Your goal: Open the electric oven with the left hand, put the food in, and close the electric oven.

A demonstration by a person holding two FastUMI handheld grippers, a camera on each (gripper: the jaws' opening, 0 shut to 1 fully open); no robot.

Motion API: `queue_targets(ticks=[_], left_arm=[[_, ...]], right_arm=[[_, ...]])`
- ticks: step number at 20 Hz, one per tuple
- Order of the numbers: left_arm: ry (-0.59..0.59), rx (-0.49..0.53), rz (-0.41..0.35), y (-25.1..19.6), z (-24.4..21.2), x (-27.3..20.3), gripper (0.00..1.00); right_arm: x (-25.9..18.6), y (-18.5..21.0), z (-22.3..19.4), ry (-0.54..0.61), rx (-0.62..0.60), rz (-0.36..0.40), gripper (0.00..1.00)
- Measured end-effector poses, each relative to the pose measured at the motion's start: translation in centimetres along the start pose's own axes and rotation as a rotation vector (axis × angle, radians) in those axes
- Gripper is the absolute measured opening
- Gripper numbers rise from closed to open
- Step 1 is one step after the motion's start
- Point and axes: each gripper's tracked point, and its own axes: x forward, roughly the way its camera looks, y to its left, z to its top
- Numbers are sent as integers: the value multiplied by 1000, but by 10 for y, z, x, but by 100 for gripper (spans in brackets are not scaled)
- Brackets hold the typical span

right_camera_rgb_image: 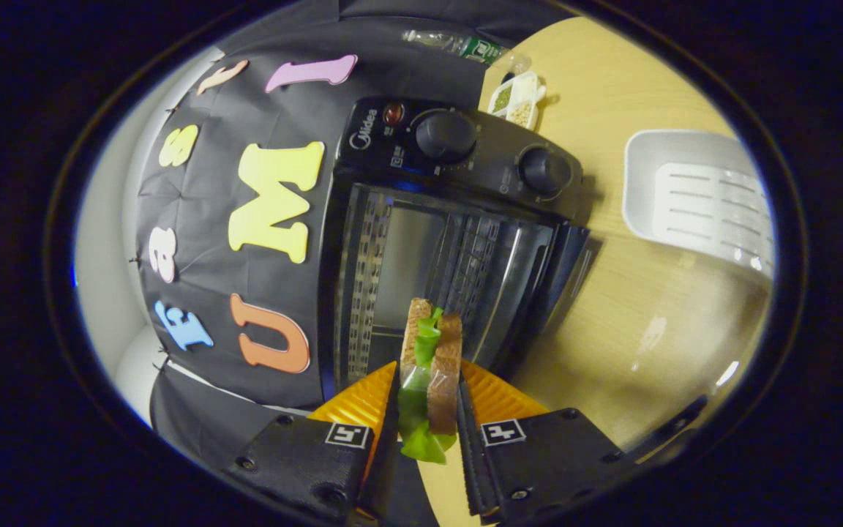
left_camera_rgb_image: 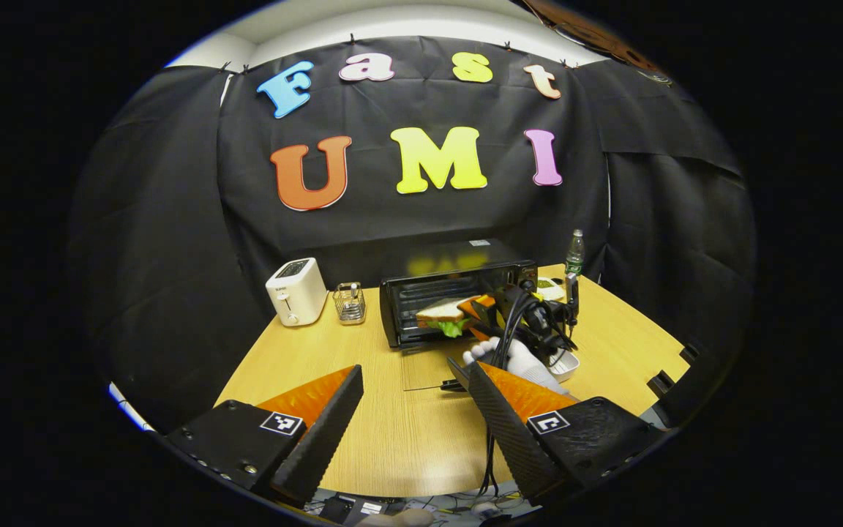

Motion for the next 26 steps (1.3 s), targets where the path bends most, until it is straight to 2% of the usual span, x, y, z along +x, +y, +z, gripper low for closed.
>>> queue_targets(ticks=[5,7,8,12,16,17,18,19,22,23,24,26], left_arm=[[-22,-47,8,8,8,9,96],[-36,-70,7,10,13,13,96],[-37,-76,7,11,15,15,96],[-38,-83,16,11,17,18,96],[-29,-87,16,9,13,16,96],[-34,-91,14,9,14,17,96],[-37,-93,17,8,16,18,96],[-45,-93,21,10,17,19,96],[-59,-92,26,9,23,20,96],[-62,-90,28,9,23,20,96],[-67,-89,28,8,24,20,96],[-75,-90,32,8,27,21,96]], right_arm=[[30,-4,5,-13,-98,-31,39],[32,-9,6,-17,-120,-52,42],[34,-11,7,-11,-123,-55,39],[37,-18,9,-9,-174,-83,41],[33,-18,16,-4,-401,-136,56],[31,-13,20,-10,-455,-139,70],[31,-15,24,-19,-507,-163,80],[31,-18,29,-20,-563,-191,100],[23,-22,41,-36,-725,-251,95],[20,-20,45,-39,-769,-254,100],[17,-19,45,-38,-787,-254,95],[8,-12,47,-30,-814,-246,100]])
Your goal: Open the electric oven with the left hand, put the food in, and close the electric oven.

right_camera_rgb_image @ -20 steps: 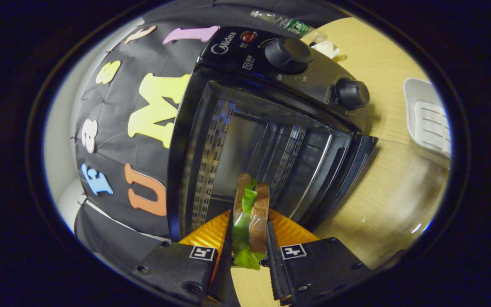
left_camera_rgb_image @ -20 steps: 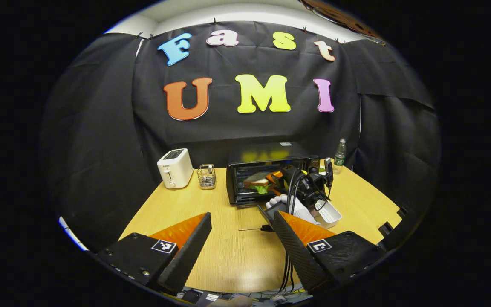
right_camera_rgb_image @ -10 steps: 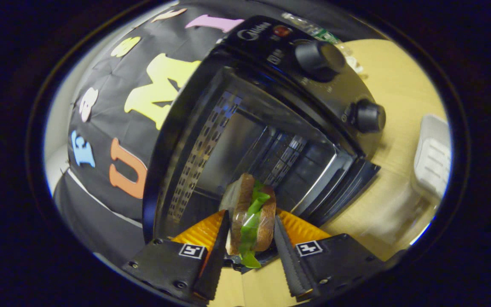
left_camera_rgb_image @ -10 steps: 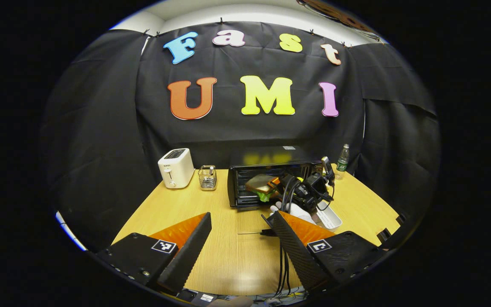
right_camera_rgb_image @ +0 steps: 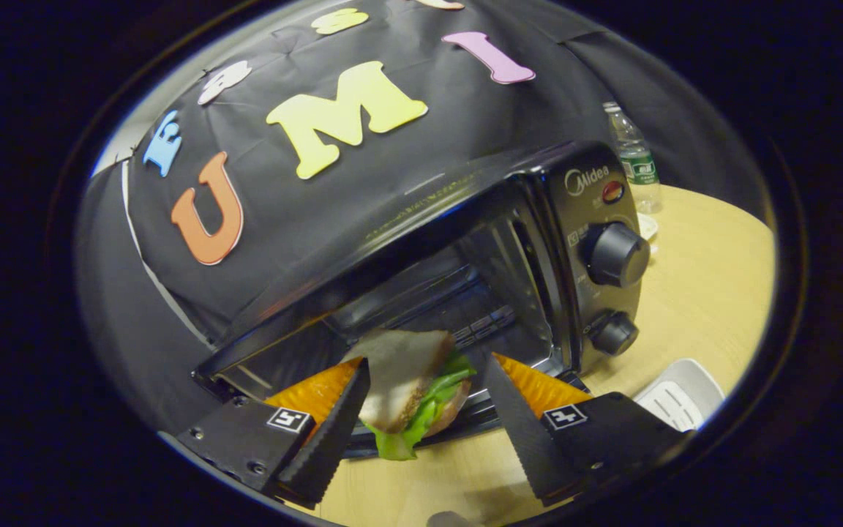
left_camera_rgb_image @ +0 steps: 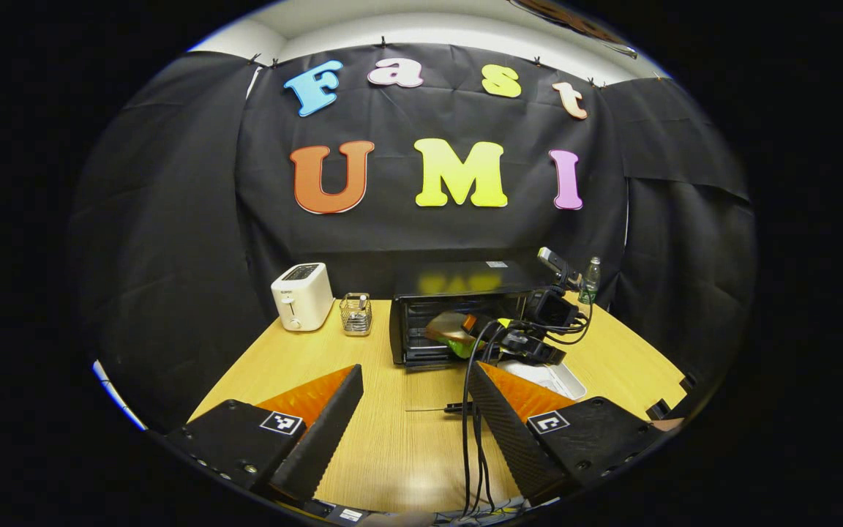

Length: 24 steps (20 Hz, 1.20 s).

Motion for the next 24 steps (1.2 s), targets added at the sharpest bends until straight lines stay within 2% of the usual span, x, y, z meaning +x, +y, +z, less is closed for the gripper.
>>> queue_targets(ticks=[1,6,14,19,24], left_arm=[[-2,0,6,1,1,0,96],[-43,16,21,-4,15,2,96],[-65,32,40,-29,23,4,96],[-42,25,43,-48,-2,21,95],[19,20,35,-75,-51,58,96]], right_arm=[[-7,0,5,-4,-20,0,96],[-59,-1,30,7,-150,51,96],[-179,-52,119,-96,-412,29,96],[-248,-84,182,-171,-500,18,96],[-299,-113,218,-208,-554,17,96]])
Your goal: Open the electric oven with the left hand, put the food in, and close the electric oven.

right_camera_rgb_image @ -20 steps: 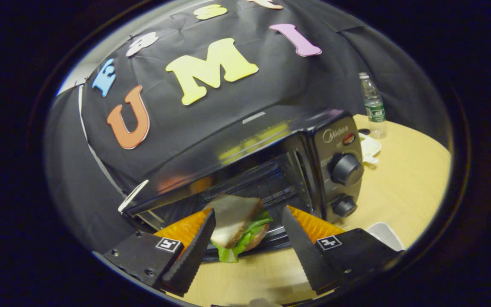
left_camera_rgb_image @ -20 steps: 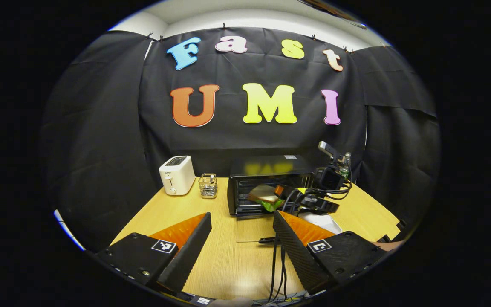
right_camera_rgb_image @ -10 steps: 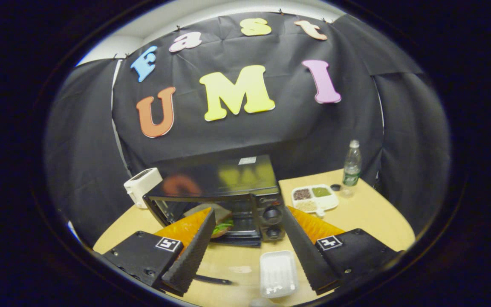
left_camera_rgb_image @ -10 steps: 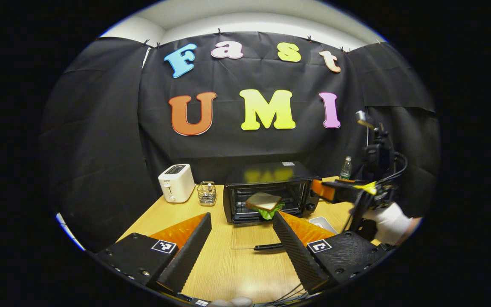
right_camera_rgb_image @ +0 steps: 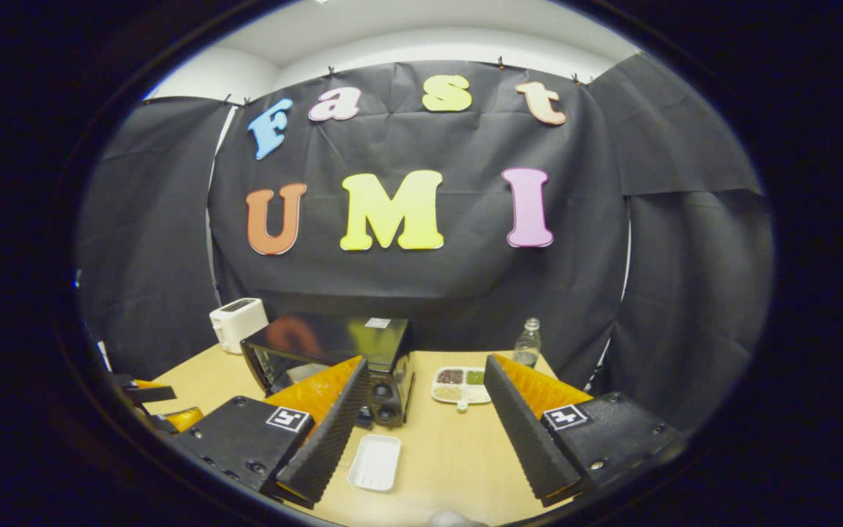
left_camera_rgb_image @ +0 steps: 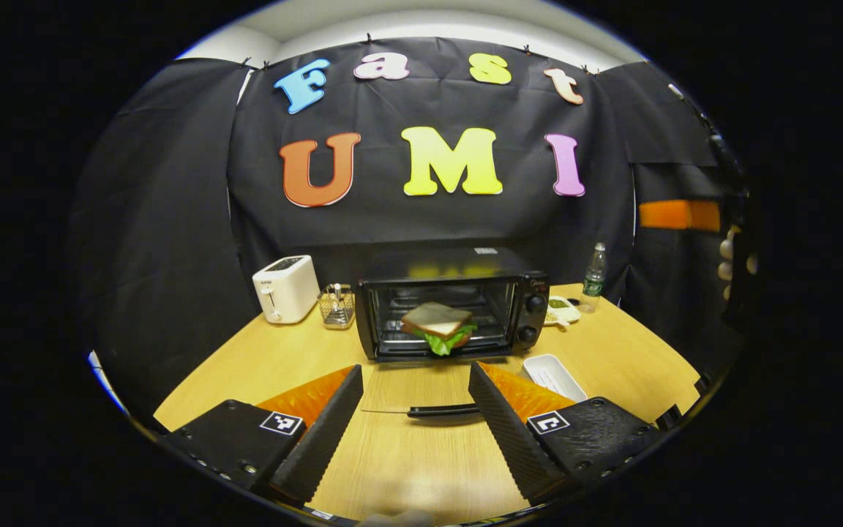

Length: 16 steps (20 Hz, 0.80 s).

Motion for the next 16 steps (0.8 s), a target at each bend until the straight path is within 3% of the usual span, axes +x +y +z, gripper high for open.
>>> queue_targets(ticks=[7,16], left_arm=[[110,-25,-35,-40,-78,55,96],[170,-27,-33,-50,-129,94,96]], right_arm=[[-35,-41,-19,81,6,-27,100],[-41,-70,-62,181,8,-104,97]])
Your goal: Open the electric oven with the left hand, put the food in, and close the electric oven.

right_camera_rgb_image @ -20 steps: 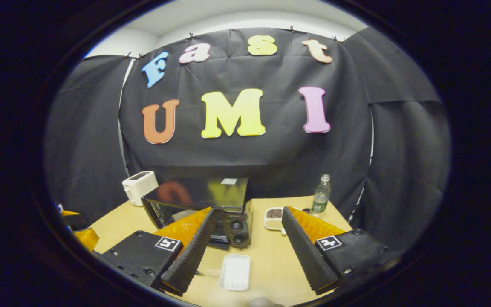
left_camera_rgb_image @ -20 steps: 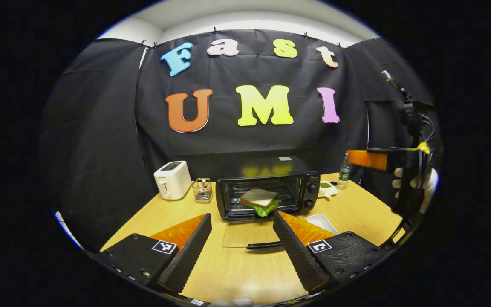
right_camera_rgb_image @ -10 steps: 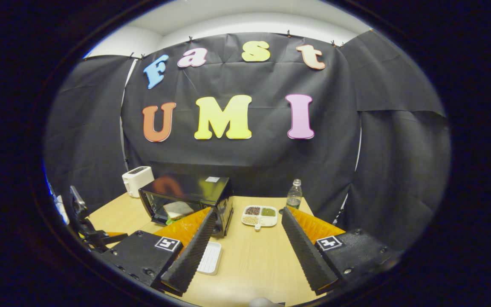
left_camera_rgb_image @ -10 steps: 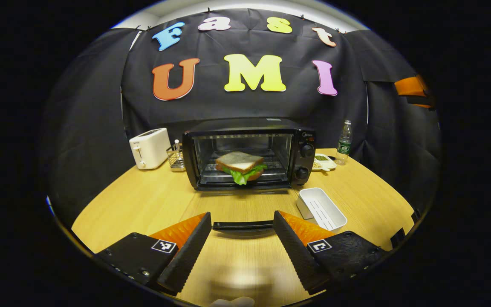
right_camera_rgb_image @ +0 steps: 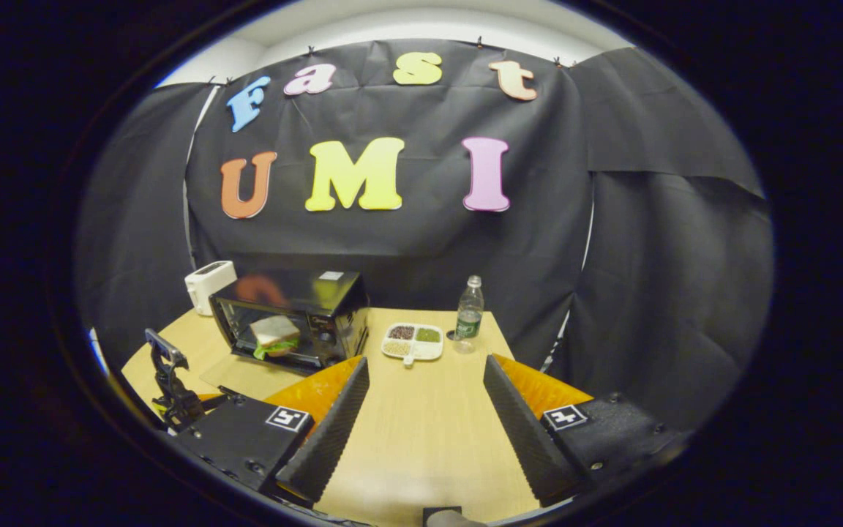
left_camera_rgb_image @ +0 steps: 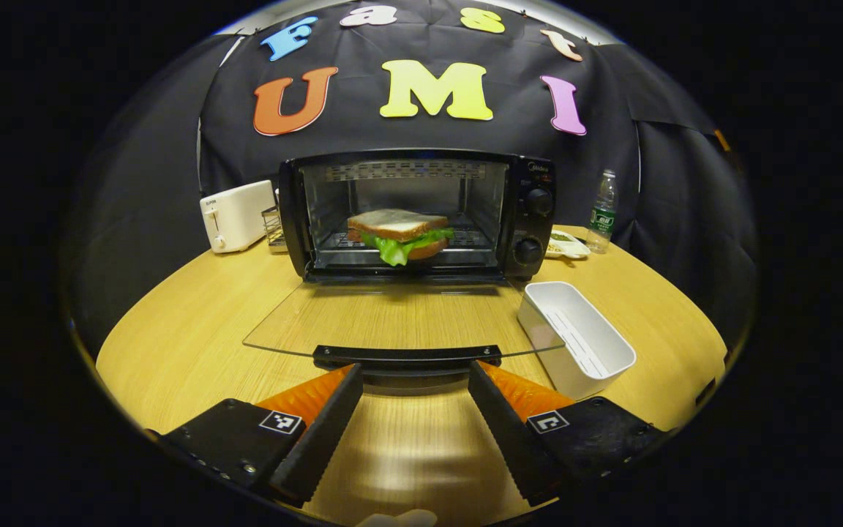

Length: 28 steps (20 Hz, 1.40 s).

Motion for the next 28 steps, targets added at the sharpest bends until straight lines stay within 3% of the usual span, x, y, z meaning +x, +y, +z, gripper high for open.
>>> queue_targets(ticks=[14,18,19,20,28], left_arm=[[-4,27,6,8,10,3,95],[-30,25,6,9,31,-3,95],[-45,28,7,9,39,-5,100],[-61,30,7,8,48,-6,95],[-121,52,10,9,104,-4,97]], right_arm=[[5,24,8,13,-21,24,97],[3,26,16,9,-4,32,97],[3,26,19,6,-6,30,100],[2,26,21,2,-6,30,100],[-3,23,40,-34,0,8,97]])
